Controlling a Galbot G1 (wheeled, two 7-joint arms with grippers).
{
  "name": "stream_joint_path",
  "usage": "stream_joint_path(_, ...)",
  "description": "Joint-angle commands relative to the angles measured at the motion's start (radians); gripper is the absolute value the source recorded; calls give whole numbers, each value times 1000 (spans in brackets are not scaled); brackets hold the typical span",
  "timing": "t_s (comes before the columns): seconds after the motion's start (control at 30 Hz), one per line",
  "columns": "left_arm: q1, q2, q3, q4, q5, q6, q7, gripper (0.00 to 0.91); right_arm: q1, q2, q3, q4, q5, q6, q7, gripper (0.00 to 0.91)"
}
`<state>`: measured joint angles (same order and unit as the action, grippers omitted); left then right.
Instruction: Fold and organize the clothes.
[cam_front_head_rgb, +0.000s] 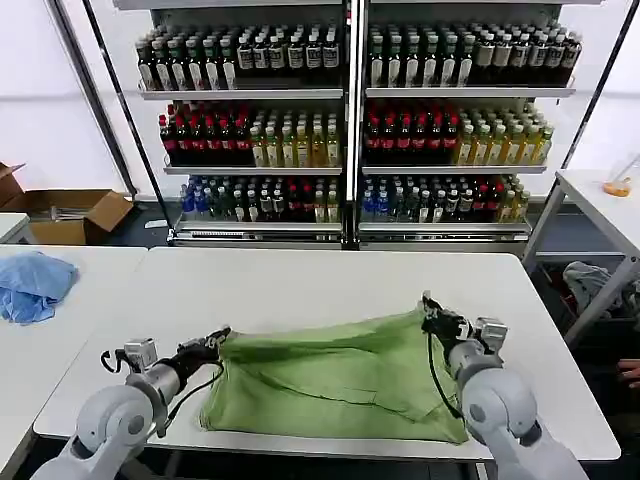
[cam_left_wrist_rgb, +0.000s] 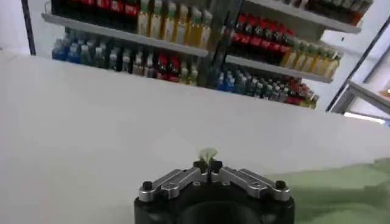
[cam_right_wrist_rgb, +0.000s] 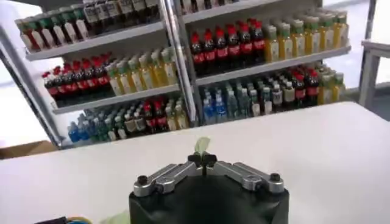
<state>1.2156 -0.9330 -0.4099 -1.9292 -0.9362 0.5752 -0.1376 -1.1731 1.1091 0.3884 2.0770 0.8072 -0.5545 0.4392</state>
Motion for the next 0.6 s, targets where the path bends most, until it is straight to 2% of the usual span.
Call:
stream_joint_path(0.03, 85, -10, -19, -34, 74, 2, 6, 30, -153, -1, 74, 106, -1, -14, 4, 0)
stream_joint_path(0.27, 98, -24, -10, -16, 124, 2, 12, 30, -214, 26, 89, 114, -13, -19, 16, 0)
stream_joint_path(0.5, 86, -36, -3, 8, 139, 1, 21, 30, -201, 47, 60, 61, -46, -13, 17, 0)
stream_joint_path(0.57, 79, -44, 0, 11, 144, 1, 26, 30, -187, 60, 42, 38, -71, -12, 25, 0)
stream_joint_path(0.6, 75, -49, 2, 10, 145, 1, 29, 40, -180, 67, 26, 22, -118, -12, 20, 0)
